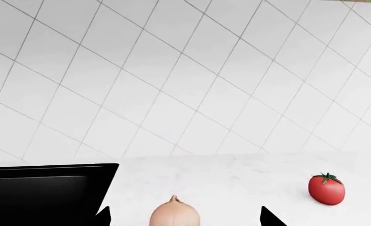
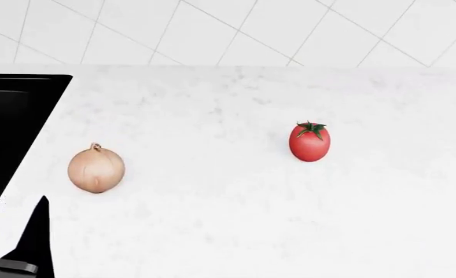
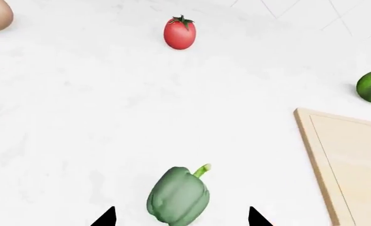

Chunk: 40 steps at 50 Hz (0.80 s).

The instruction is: Place the avocado, onion, tomato and bell pepper on the cutting board.

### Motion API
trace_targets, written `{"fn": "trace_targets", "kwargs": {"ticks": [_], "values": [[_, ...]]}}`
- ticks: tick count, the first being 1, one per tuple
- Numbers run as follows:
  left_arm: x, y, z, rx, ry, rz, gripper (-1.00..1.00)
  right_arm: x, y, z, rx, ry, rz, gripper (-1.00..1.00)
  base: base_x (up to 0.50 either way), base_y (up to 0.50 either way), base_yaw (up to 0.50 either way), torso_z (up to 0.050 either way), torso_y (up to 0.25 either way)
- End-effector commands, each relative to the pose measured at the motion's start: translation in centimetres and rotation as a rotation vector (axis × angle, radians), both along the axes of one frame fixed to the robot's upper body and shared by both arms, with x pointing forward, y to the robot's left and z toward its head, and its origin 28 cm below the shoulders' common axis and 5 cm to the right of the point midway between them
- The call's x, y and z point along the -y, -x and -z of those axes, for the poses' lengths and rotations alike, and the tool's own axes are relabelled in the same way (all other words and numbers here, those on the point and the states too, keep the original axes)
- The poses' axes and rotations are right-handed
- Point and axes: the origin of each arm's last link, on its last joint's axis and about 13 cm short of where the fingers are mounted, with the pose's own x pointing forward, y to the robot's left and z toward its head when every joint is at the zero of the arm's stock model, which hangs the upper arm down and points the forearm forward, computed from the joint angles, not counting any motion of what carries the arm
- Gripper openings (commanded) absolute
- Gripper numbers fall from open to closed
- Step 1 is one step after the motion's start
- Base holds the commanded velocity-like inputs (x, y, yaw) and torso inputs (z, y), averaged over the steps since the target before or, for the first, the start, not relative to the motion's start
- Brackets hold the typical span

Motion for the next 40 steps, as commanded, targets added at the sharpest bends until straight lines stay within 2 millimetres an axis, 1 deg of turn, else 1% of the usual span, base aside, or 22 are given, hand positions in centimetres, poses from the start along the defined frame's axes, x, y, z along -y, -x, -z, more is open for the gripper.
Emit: {"fn": "trace_targets", "kwargs": {"ticks": [1,3,7,10,15,20,27,32,40], "values": [[-0.1,0.3,-0.3,-0.004,-0.009,-0.008,1.00,-1.6,-1.3,1.2,-0.003,-0.012,-0.005,1.00,0.00,0.00,0.00,0.000,0.000],[-0.1,0.3,-0.3,-0.006,-0.012,-0.009,1.00,-1.9,-1.4,1.3,0.002,-0.015,-0.018,1.00,0.00,0.00,0.00,0.000,0.000],[-0.2,0.4,-0.2,-0.009,-0.016,-0.007,1.00,-1.9,-2.1,2.1,-0.007,-0.021,0.000,1.00,0.00,0.00,0.00,0.000,0.000],[-0.4,0.7,-0.3,-0.012,-0.020,-0.012,1.00,-1.7,-2.5,3.0,-0.022,-0.021,0.034,1.00,0.00,0.00,0.00,0.000,0.000],[-0.6,0.9,-0.4,-0.016,-0.026,-0.017,1.00,-1.4,-2.8,3.5,-0.045,0.005,0.115,1.00,0.00,0.00,0.00,0.000,0.000],[-0.7,1.0,-0.5,-0.023,-0.031,-0.018,1.00,-1.1,-3.1,3.7,-0.049,0.012,0.176,1.00,0.00,0.00,0.00,0.000,0.000],[-0.7,1.3,-0.5,-0.028,-0.033,-0.014,1.00,-1.6,-3.0,4.0,-0.065,-0.002,0.135,1.00,0.00,0.00,0.00,0.000,0.000],[-0.7,1.5,-0.5,-0.030,-0.032,-0.013,1.00,-1.8,-3.3,4.2,-0.071,-0.013,0.123,1.00,0.00,0.00,0.00,0.000,0.000],[-0.5,1.7,-0.4,-0.036,-0.033,-0.009,1.00,-1.1,-4.1,5.3,-0.091,-0.014,0.151,1.00,0.00,0.00,0.00,0.000,0.000]]}}
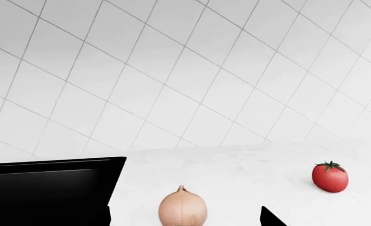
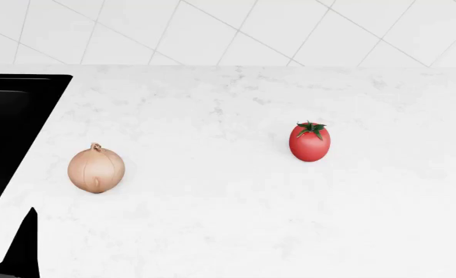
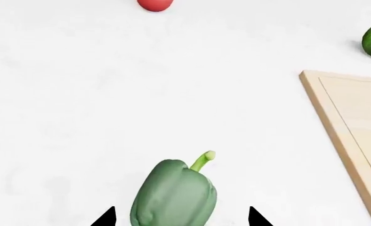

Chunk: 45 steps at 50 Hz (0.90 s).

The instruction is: Place the avocado, onion, tomato and bell pepper on the cutting board.

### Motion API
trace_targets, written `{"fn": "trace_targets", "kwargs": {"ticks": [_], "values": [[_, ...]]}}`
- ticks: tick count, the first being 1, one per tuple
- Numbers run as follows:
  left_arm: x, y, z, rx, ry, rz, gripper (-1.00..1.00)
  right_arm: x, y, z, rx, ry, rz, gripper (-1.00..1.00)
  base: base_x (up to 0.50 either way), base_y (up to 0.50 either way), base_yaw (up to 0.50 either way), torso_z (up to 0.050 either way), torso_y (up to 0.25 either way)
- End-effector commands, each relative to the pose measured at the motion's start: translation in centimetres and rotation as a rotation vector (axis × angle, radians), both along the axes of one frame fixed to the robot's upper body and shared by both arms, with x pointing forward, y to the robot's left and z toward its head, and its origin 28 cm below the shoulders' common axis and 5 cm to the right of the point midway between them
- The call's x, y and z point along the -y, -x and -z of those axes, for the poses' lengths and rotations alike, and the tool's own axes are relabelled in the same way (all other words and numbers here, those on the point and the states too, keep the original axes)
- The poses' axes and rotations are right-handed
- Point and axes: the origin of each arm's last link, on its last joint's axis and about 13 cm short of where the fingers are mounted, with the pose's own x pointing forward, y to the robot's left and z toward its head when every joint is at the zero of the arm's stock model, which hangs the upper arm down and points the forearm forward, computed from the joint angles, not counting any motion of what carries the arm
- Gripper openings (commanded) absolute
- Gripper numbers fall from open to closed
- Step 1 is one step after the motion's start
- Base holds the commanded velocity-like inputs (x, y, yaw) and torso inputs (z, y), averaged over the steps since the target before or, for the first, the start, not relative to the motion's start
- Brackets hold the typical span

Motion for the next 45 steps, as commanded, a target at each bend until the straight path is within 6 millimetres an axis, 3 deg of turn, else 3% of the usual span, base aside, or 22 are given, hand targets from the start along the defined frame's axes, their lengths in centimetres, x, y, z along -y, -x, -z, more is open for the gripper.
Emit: {"fn": "trace_targets", "kwargs": {"ticks": [1,10,24,25,39,45], "values": [[0.1,0.3,0.0,-0.008,-0.001,0.003,1.00,0.3,-0.9,1.1,-0.022,-0.003,0.021,1.00,0.00,0.00,0.00,0.000,0.000],[0.1,0.5,0.0,-0.011,-0.005,0.004,1.00,0.5,-1.8,1.8,-0.035,0.002,0.031,1.00,0.00,0.00,0.00,0.000,0.000],[0.2,0.8,-0.1,-0.014,-0.006,0.006,1.00,0.2,-1.6,2.9,-0.075,-0.026,0.022,1.00,0.00,0.00,0.00,0.000,0.000],[0.2,0.8,-0.1,-0.014,-0.005,0.006,1.00,0.2,-1.6,2.8,-0.074,-0.026,0.022,-1.00,0.00,0.00,0.00,0.000,0.000],[0.3,0.3,0.0,-0.013,-0.006,0.008,1.00,-0.1,-1.6,1.4,0.025,-0.058,-0.024,-1.00,0.00,0.00,0.00,0.000,0.000],[0.2,-0.3,0.0,-0.014,-0.025,0.003,1.00,0.1,-0.6,-2.6,0.208,-0.017,-0.042,-1.00,0.00,0.00,0.00,0.000,0.000]]}}
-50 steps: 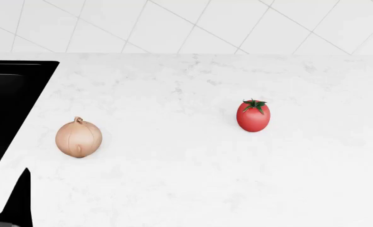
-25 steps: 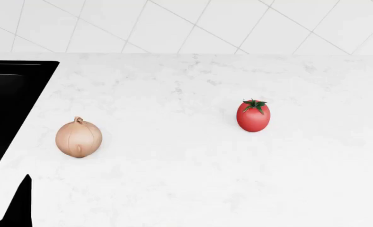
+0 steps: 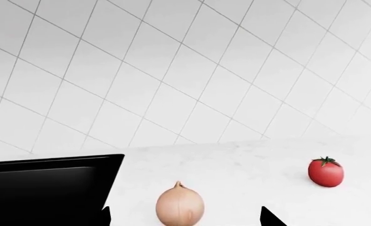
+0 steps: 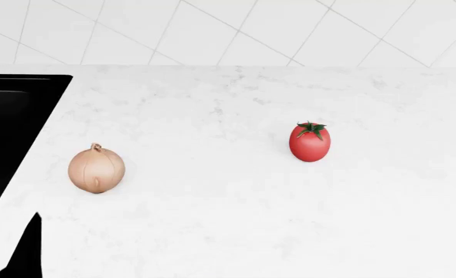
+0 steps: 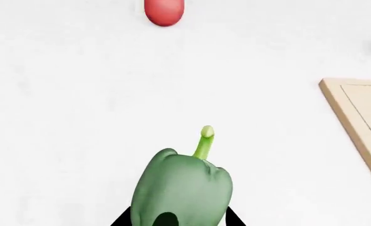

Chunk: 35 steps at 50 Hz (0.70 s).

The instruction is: Place the avocado, onion, tomato and bell pepper on the cutting board.

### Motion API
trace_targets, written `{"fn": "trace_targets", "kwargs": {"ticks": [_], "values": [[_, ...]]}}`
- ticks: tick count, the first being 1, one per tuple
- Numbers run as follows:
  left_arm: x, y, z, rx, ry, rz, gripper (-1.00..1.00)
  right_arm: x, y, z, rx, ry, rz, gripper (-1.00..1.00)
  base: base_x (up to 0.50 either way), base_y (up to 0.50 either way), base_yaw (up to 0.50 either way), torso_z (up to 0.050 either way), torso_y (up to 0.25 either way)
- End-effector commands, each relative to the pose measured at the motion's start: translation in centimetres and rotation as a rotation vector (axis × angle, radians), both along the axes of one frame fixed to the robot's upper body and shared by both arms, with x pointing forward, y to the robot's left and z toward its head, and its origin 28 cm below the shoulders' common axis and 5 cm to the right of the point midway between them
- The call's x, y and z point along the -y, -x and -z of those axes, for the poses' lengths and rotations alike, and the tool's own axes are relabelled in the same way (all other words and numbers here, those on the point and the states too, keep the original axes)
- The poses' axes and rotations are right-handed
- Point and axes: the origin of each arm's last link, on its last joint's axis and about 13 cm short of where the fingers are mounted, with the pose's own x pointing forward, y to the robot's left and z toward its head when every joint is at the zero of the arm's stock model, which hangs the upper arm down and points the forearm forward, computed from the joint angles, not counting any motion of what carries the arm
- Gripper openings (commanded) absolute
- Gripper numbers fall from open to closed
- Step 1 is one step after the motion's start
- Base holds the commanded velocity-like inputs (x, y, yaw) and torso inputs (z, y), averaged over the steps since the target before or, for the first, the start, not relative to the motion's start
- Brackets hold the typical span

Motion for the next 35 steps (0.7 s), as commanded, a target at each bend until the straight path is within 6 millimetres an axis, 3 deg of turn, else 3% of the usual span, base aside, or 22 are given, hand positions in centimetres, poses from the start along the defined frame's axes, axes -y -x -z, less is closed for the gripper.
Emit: {"fn": "trace_targets", "kwargs": {"ticks": [1,5,8,18,24,35], "values": [[-0.1,-0.8,0.0,-0.005,-0.026,-0.003,1.00,0.2,1.0,-4.0,0.201,0.047,-0.025,-1.00,0.00,0.00,0.00,0.000,0.000],[-0.1,-1.7,-0.6,-0.011,-0.061,0.012,1.00,0.0,1.1,-5.3,0.258,0.034,-0.027,-1.00,0.00,0.00,0.00,0.000,0.000],[-0.1,-3.0,-1.8,-0.045,-0.054,0.040,1.00,-0.3,0.8,-5.1,0.268,0.020,-0.040,-1.00,0.00,0.00,0.00,0.000,0.000],[-0.7,-11.9,-3.1,-0.311,-0.080,0.125,1.00,-0.5,-0.9,-4.1,0.277,-0.007,-0.044,-1.00,0.00,0.00,0.00,0.000,0.000],[-0.5,-15.2,-2.3,-0.405,-0.101,0.130,1.00,-0.5,-1.4,-3.5,0.272,-0.013,-0.046,-1.00,0.00,0.00,0.00,0.000,0.000],[0.1,-17.0,0.0,-0.477,-0.098,0.103,1.00,0.2,-1.1,-2.9,0.261,-0.018,-0.055,-1.00,0.00,0.00,0.00,0.000,0.000]]}}
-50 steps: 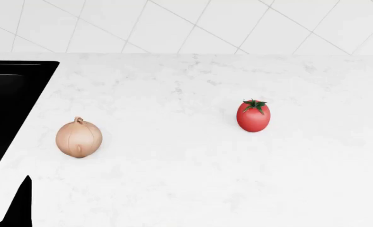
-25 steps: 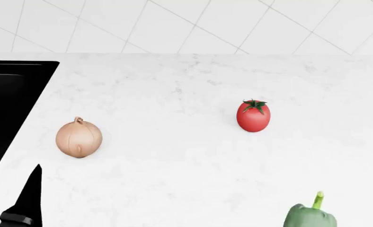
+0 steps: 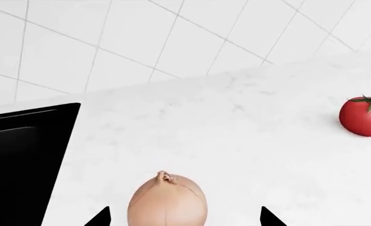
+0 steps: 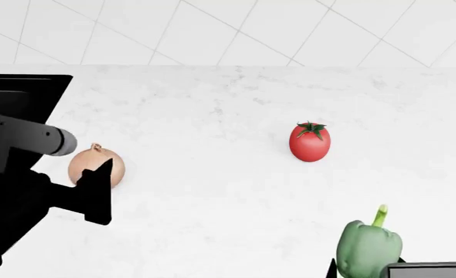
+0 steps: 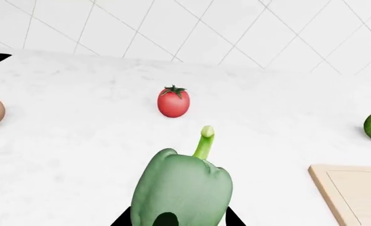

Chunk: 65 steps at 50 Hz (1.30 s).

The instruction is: Place the avocado, onion, tomato and bell pepper on the cutting board.

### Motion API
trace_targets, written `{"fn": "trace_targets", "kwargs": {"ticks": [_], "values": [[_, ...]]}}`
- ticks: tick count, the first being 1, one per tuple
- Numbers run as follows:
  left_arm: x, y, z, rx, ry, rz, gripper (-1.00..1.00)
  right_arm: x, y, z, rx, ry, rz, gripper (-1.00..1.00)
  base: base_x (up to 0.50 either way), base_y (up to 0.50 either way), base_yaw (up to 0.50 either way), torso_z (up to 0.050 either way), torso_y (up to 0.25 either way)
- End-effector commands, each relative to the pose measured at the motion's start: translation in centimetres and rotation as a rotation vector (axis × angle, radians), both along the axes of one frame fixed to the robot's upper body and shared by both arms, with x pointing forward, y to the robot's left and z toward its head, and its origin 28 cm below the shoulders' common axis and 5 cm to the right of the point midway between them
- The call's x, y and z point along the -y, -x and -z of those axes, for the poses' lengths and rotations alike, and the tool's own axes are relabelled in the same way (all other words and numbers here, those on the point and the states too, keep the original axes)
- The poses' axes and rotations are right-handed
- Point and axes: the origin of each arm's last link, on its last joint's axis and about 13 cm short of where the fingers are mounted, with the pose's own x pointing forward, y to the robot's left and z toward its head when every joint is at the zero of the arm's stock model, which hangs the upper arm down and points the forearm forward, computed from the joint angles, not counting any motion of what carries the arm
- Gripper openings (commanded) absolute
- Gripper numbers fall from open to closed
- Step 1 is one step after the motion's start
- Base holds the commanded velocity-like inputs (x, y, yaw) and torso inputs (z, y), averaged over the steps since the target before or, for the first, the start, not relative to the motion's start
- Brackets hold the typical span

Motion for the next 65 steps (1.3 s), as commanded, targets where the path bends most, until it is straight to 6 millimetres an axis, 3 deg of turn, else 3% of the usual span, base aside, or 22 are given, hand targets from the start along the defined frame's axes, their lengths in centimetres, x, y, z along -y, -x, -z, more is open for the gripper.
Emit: {"fn": "trace_targets", "kwargs": {"ticks": [1,42,55,56,65], "values": [[0.4,-2.8,1.4,-0.109,-0.014,-0.006,1.00,0.5,0.1,0.4,0.002,0.008,-0.015,-1.00,0.00,0.00,0.00,0.000,0.000],[0.9,-6.2,5.0,-0.178,-0.047,-0.063,1.00,0.2,1.8,-0.2,-0.030,0.015,-0.031,-1.00,0.00,0.00,0.00,0.000,0.000],[0.8,-6.3,5.6,-0.188,-0.036,-0.079,1.00,0.3,1.8,-0.3,-0.031,0.013,-0.032,-1.00,0.00,0.00,0.00,0.000,0.000],[0.8,-6.3,5.6,-0.184,-0.037,-0.082,-1.00,0.3,1.8,-0.3,-0.032,0.013,-0.032,-1.00,0.00,0.00,0.00,0.000,0.000],[1.1,-5.3,4.5,-0.131,-0.023,-0.074,-1.00,0.3,1.8,-0.2,-0.032,0.013,-0.041,-1.00,0.00,0.00,0.00,0.000,0.000]]}}
